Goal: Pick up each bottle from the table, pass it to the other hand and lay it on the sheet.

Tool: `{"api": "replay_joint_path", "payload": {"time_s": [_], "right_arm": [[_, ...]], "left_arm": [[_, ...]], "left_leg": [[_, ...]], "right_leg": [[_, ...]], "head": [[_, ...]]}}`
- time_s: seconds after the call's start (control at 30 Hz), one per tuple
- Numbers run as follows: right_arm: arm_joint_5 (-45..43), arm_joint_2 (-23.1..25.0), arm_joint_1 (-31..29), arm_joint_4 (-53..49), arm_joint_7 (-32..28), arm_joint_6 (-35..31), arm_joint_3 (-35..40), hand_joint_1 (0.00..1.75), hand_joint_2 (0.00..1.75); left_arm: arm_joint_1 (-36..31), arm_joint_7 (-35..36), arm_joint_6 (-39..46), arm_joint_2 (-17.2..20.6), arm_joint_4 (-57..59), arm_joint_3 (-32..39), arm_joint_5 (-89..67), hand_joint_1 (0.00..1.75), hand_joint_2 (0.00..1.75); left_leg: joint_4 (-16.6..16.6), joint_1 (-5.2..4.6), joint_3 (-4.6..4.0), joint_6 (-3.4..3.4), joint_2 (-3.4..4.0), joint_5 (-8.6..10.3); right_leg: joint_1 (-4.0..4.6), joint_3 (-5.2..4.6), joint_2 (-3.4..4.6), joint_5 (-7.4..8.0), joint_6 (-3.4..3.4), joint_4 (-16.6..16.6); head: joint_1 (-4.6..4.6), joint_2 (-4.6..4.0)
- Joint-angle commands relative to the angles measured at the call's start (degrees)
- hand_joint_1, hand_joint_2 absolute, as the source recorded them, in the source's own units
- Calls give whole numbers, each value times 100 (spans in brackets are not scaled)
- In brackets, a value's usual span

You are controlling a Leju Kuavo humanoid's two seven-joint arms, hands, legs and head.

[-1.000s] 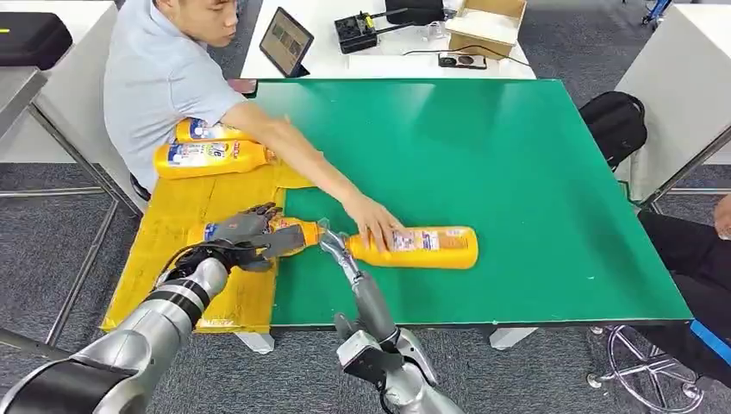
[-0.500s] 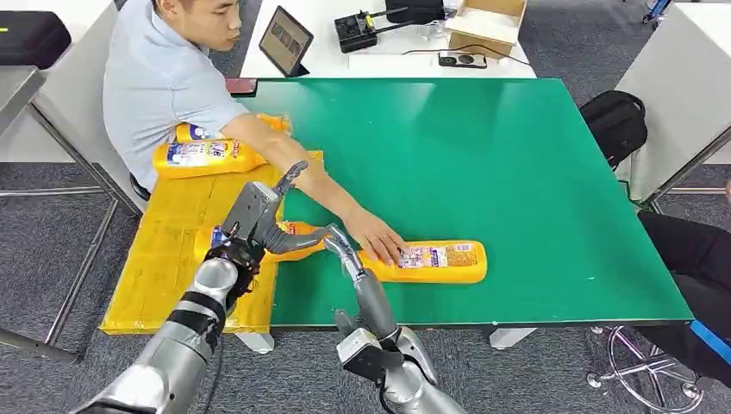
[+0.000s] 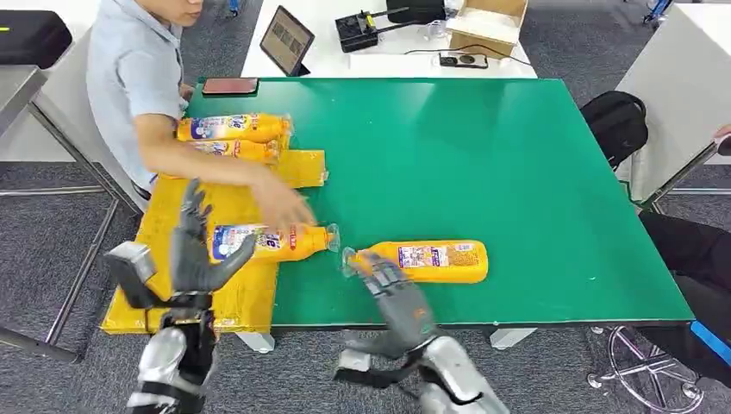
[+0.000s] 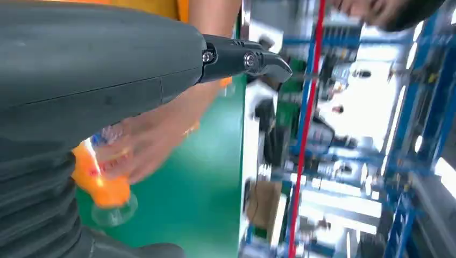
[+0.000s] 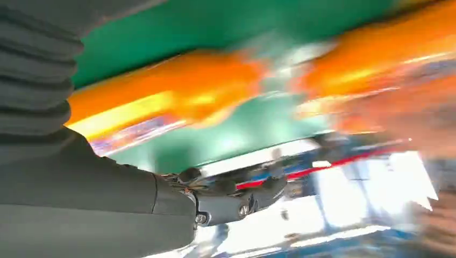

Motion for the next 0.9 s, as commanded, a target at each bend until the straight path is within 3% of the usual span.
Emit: {"api": "replay_joint_path", "payload": {"time_s": [0.03,0.47,0.9], "right_arm": [[645,-399,461,-449,361,333,-1524,0,175],[987,-424,227,101,724,302,-1765,0,175],[649,-310,-691,1125,467,259,-1686,0,175]], "left_arm": [[752,-31,641,-15,-1068,88,-555,0,175],[743,-41,920,7,-944,127,-561,0,175],[529,-4,729,85,-669,-136,-420,0,175]], "left_leg": [[-3,-2,20,9,-10,-7],[-5,2,27,10,7,-7],[-10,4,39,9,11,-5]], "right_leg": [[2,26,-18,-10,-13,-5],[6,26,-1,-3,-10,-7],[8,36,0,-1,-15,-10]], "head": [[0,0],[0,0],[0,0]]}}
